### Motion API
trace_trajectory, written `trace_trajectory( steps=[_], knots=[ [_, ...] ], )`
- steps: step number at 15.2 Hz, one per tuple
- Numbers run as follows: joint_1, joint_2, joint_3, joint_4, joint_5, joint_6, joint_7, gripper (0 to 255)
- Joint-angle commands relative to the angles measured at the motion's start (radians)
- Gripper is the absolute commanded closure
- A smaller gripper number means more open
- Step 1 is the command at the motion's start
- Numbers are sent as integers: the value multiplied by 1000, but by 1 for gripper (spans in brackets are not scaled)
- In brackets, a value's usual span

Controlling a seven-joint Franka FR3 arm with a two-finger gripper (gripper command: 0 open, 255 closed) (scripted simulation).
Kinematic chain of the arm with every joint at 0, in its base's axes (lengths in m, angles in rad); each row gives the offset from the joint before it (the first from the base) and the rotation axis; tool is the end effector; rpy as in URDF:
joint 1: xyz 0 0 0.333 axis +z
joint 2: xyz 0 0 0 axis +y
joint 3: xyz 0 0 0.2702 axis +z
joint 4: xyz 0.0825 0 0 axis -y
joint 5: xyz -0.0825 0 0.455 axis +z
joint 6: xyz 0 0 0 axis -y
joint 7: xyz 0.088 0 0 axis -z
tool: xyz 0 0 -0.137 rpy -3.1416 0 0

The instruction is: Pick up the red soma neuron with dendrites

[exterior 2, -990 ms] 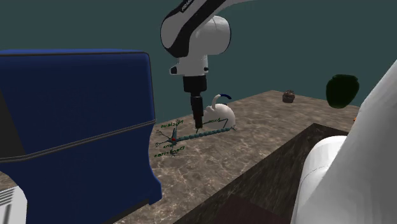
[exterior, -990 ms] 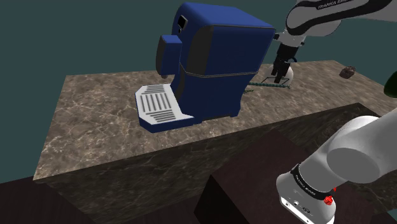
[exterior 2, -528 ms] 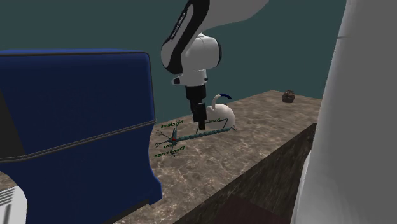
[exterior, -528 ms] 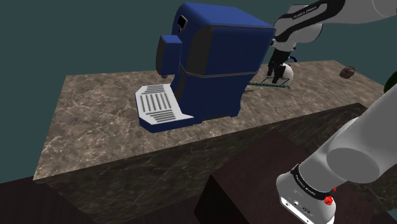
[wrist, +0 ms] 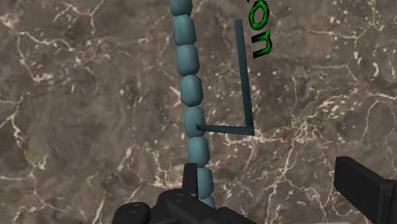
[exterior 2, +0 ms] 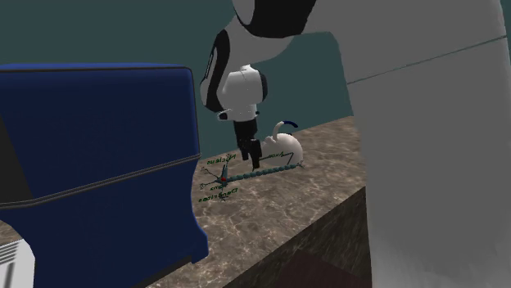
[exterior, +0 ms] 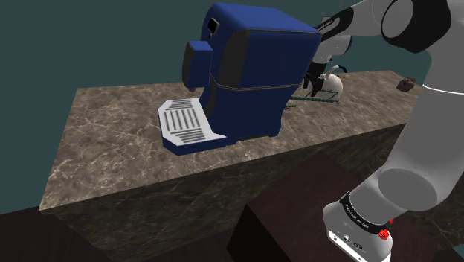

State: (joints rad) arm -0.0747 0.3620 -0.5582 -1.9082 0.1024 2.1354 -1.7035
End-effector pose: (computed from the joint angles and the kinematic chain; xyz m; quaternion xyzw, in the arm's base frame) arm 0.5265 -0.3818 0.2133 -0.8674 -0.4933 0.0634 0.0143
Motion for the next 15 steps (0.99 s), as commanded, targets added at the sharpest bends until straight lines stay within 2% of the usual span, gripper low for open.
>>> trace_trajectory(
  steps=[1, 3, 12, 13, 15],
  knots=[
    [-40, 84, 19, 84, 30, -1, -73, 0],
    [-64, 137, 36, 141, 44, -4, -108, 0],
    [-79, 196, 57, 120, 74, 71, -119, 0],
    [-80, 196, 56, 122, 74, 70, -119, 255],
    [-79, 195, 56, 121, 73, 70, -119, 255]
  ],
)
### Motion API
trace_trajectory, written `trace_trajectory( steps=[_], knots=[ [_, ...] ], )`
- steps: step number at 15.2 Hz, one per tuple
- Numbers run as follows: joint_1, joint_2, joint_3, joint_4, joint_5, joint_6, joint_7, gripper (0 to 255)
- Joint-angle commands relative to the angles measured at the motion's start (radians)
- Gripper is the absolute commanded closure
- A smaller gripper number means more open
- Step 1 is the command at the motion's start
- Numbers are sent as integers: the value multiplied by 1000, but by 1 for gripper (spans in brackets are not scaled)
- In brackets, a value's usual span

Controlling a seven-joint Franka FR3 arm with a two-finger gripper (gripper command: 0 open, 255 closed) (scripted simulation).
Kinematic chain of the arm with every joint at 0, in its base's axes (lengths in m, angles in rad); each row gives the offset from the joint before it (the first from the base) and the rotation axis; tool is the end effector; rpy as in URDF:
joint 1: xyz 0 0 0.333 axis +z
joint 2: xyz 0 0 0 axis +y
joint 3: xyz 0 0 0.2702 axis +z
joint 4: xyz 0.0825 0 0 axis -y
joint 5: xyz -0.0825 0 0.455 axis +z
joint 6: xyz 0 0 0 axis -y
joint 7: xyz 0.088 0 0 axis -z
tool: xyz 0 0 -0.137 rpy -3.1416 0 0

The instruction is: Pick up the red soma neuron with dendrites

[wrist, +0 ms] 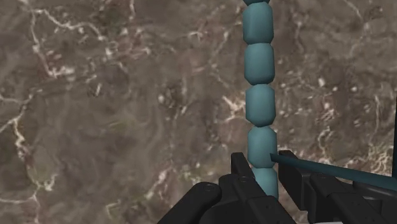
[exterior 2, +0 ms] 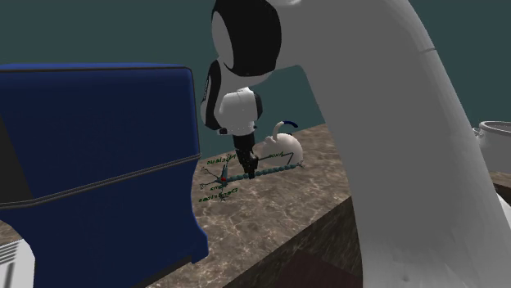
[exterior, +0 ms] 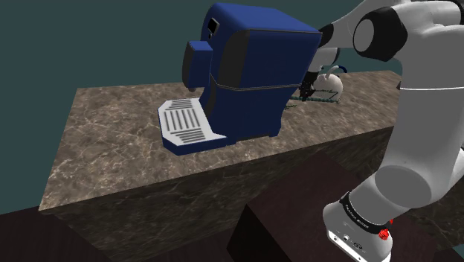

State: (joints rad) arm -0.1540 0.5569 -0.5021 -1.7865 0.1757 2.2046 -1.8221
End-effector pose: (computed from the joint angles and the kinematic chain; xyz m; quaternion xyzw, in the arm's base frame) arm 0.5419 -0.4067 0.1549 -0.8473 -0.5268 0.0676 0.0097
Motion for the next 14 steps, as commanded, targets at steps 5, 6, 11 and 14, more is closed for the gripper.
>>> trace_trajectory(
  steps=[5, 6, 11, 14],
  knots=[
    [0, 1, 0, 0, 0, 0, 0, 255],
    [0, 1, 0, 0, 0, 0, 0, 255],
    [8, -31, -11, 8, -16, -37, 6, 255],
    [14, -54, -19, 17, -27, -68, 10, 255]
  ],
)
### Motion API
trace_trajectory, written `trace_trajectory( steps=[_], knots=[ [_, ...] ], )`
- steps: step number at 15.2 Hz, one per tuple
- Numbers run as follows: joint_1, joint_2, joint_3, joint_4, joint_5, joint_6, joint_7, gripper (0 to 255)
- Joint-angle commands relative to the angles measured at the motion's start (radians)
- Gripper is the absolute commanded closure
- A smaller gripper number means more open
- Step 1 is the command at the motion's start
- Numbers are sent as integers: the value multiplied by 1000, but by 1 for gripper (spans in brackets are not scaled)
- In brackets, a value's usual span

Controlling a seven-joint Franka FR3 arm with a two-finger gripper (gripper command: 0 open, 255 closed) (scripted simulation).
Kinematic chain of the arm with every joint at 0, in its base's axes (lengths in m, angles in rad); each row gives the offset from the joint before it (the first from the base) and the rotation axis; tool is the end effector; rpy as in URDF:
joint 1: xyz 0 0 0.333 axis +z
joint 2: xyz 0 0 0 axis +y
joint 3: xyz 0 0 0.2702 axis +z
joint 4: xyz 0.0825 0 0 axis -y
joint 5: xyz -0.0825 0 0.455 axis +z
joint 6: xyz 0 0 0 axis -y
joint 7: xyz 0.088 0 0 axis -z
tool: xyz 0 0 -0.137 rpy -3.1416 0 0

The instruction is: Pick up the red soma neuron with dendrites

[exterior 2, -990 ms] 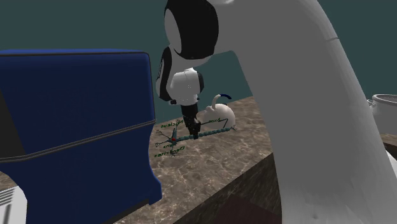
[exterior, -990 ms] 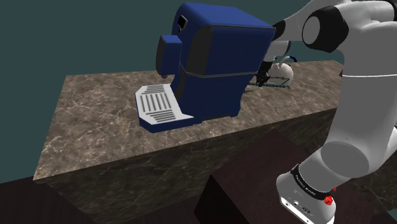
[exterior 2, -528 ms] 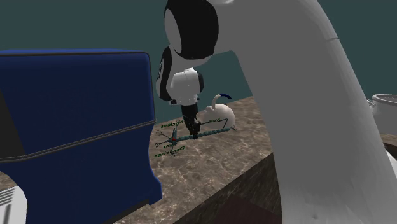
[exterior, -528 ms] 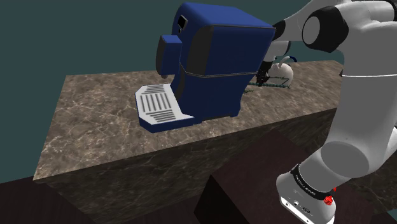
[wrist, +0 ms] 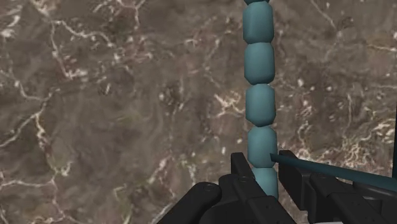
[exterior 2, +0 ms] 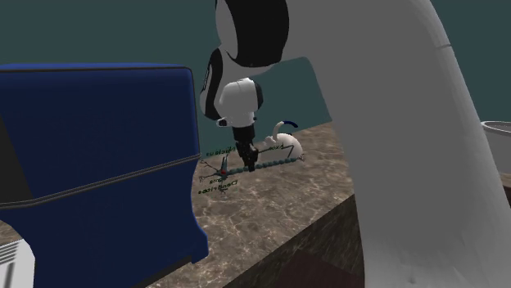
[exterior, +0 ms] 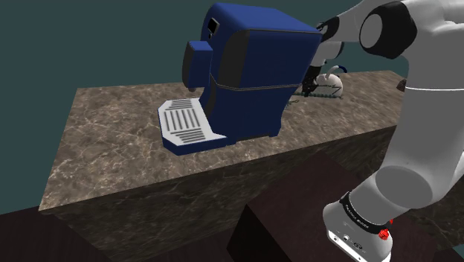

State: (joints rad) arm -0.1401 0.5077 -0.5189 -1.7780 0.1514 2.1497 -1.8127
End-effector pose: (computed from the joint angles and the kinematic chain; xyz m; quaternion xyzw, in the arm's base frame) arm 0.5453 -0.4070 0.1868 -0.8471 -0.5270 0.0678 0.0100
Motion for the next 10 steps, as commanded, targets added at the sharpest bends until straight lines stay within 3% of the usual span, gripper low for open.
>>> trace_trajectory(
  steps=[1, 10],
  knots=[
    [2, -12, -5, 12, -7, -23, 2, 255],
    [13, -60, -20, 45, -32, -99, 11, 255]
  ],
)
